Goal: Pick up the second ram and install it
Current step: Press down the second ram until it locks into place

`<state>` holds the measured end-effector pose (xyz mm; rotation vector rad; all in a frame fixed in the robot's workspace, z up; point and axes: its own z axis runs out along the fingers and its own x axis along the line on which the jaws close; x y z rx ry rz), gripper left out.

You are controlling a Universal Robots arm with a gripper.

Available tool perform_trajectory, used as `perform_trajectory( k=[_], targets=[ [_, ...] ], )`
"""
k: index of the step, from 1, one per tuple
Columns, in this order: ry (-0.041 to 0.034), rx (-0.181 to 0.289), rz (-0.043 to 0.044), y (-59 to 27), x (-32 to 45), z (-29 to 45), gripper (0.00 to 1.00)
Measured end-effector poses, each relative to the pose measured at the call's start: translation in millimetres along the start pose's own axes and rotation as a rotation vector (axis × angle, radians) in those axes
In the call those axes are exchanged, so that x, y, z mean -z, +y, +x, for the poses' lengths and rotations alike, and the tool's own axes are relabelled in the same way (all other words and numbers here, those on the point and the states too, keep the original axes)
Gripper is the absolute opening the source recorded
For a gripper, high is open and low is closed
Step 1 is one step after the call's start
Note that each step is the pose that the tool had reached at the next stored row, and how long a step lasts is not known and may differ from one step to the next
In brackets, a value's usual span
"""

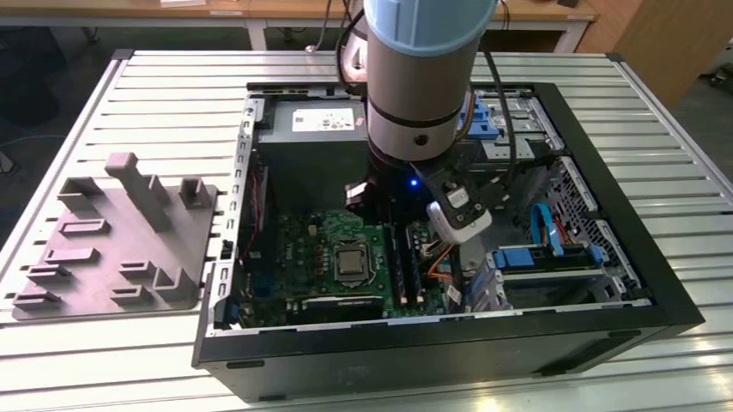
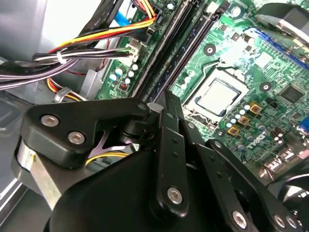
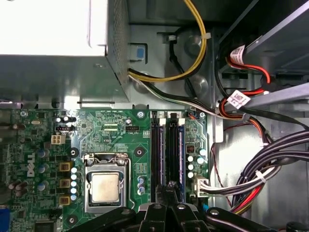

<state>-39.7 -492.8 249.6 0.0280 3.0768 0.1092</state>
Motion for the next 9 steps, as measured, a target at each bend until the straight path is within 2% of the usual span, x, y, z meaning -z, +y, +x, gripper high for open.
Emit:
perform_trajectory(
  k=[9],
  targets=[
    [0.0001,0.0,0.0,0.1,2.1,-0.1,0.1]
  ],
)
